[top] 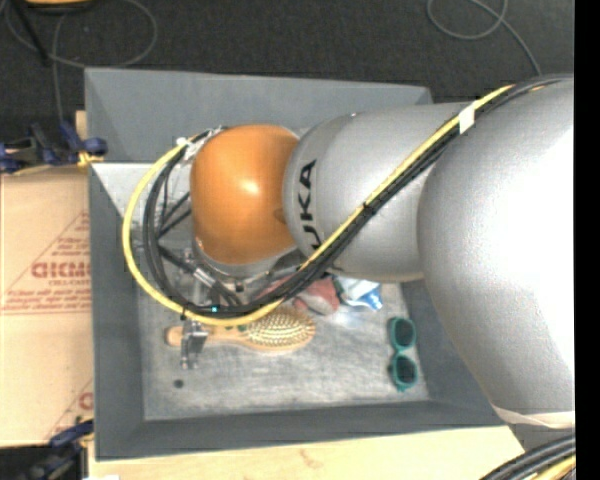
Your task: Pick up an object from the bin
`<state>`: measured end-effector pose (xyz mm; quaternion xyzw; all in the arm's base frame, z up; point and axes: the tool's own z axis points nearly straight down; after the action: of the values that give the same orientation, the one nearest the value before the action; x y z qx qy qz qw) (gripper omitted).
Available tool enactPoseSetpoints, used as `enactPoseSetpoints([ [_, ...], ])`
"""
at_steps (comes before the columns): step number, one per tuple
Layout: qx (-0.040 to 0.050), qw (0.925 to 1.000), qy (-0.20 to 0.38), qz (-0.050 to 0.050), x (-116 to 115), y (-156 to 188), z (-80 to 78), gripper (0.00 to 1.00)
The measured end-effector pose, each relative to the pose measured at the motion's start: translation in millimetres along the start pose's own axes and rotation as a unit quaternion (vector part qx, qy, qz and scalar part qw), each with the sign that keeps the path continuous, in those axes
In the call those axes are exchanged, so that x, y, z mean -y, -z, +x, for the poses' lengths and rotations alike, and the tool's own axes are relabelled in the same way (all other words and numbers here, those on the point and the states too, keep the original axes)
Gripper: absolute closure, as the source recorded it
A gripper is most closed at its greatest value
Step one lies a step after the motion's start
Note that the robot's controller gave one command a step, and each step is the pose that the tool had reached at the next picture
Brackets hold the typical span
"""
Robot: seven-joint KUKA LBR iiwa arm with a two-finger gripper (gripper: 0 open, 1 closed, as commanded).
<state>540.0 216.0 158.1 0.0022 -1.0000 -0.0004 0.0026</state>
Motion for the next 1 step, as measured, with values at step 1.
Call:
enactPoseSetpoints([
  [1, 0.0039, 1.0000, -0.002, -0.001, 0.8, 4.4, -2.3, 0.00],
])
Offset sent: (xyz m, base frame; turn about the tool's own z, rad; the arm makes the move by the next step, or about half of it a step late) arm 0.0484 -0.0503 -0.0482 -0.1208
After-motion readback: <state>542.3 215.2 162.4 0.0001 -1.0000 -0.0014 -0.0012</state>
